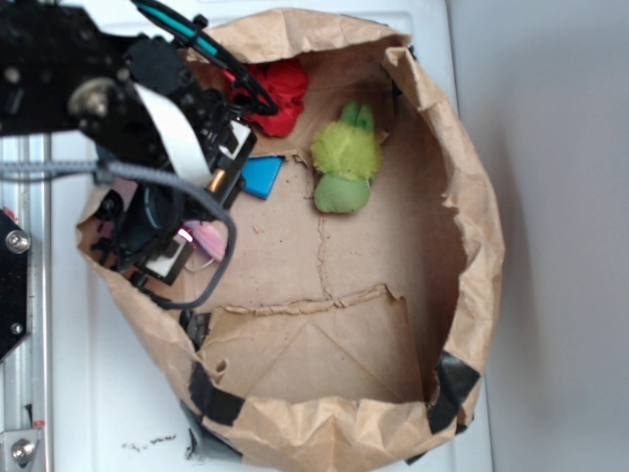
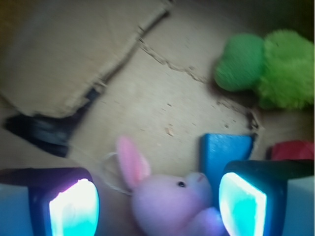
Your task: Grab the pink bunny.
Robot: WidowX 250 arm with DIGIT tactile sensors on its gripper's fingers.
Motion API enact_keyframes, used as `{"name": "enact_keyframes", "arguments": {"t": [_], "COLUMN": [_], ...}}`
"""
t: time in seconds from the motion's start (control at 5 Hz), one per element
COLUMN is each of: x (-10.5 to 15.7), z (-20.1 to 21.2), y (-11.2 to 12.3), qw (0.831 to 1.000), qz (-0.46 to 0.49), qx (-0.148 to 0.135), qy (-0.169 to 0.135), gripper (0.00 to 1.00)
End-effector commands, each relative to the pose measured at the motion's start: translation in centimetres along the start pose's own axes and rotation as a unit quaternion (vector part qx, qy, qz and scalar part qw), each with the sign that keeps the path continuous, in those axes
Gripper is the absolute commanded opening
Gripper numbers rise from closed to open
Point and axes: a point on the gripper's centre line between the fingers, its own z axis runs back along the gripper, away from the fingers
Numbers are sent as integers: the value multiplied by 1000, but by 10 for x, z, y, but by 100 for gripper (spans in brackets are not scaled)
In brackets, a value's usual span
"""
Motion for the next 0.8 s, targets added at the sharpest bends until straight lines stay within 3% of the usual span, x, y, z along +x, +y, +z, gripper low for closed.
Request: {"name": "enact_keyframes", "arguments": {"t": [0.0,0.2,0.4,0.6], "x": [4,-2,-4,-10], "z": [11,-9,-17,-32], "y": [34,38,36,34], "qw": [998,995,995,992], "qz": [-42,-65,-73,-80], "qx": [-3,24,30,48], "qy": [41,70,68,84], "gripper": [100,100,100,100]}}
